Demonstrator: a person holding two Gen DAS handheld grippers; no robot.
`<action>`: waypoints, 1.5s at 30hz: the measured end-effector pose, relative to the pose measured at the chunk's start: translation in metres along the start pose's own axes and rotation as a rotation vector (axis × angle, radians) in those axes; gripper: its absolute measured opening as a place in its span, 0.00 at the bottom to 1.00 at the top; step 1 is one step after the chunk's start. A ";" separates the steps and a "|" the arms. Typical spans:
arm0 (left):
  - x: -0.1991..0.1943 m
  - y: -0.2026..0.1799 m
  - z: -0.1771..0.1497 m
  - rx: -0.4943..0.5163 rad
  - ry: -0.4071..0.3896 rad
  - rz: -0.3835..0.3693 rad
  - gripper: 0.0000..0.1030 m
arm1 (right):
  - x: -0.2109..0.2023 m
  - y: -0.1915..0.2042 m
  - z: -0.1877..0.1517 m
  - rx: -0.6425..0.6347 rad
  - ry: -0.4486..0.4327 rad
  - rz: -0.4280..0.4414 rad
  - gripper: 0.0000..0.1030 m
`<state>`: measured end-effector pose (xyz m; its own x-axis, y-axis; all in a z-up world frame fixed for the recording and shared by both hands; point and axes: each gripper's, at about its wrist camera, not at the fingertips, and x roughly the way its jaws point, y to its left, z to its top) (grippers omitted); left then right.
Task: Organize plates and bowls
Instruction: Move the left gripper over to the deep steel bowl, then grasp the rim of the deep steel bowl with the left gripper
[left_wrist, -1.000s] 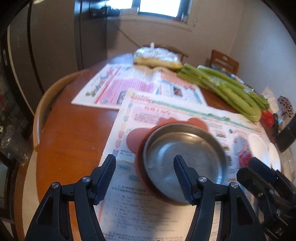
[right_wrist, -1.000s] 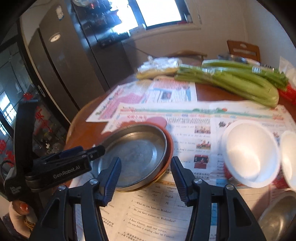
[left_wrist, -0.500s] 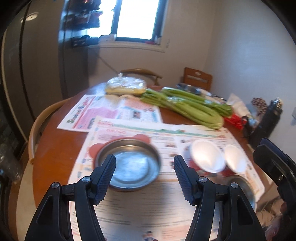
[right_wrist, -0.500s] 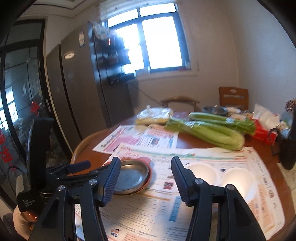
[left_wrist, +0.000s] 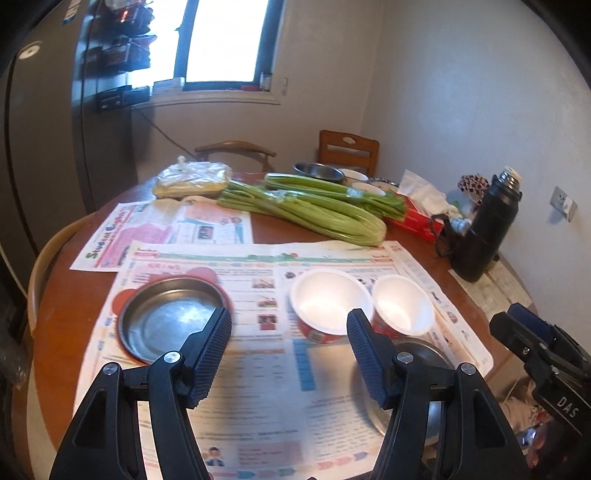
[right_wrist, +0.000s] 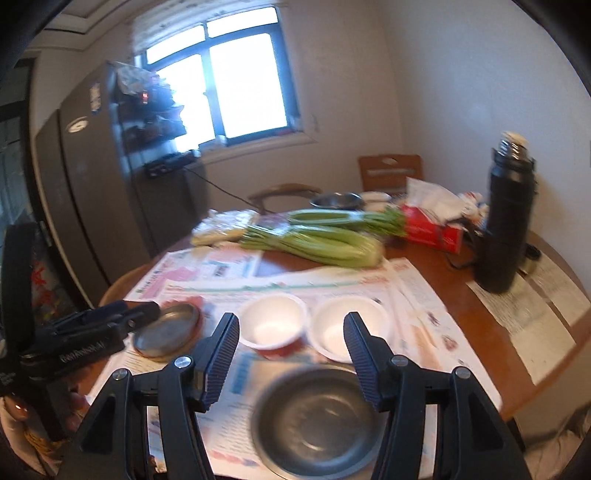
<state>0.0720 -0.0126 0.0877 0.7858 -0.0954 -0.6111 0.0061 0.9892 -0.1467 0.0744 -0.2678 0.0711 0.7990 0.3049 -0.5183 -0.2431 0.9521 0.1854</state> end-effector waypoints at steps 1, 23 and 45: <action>0.002 -0.005 -0.002 0.009 0.006 -0.004 0.65 | -0.001 -0.006 -0.003 0.000 0.006 -0.015 0.57; 0.095 -0.073 -0.060 0.096 0.307 -0.096 0.65 | 0.059 -0.061 -0.063 0.037 0.313 -0.042 0.56; 0.128 -0.082 -0.073 0.081 0.404 -0.143 0.41 | 0.082 -0.056 -0.084 -0.013 0.384 0.004 0.40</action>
<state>0.1273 -0.1136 -0.0352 0.4686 -0.2522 -0.8466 0.1581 0.9669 -0.2005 0.1069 -0.2947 -0.0521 0.5346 0.2920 -0.7931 -0.2543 0.9505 0.1786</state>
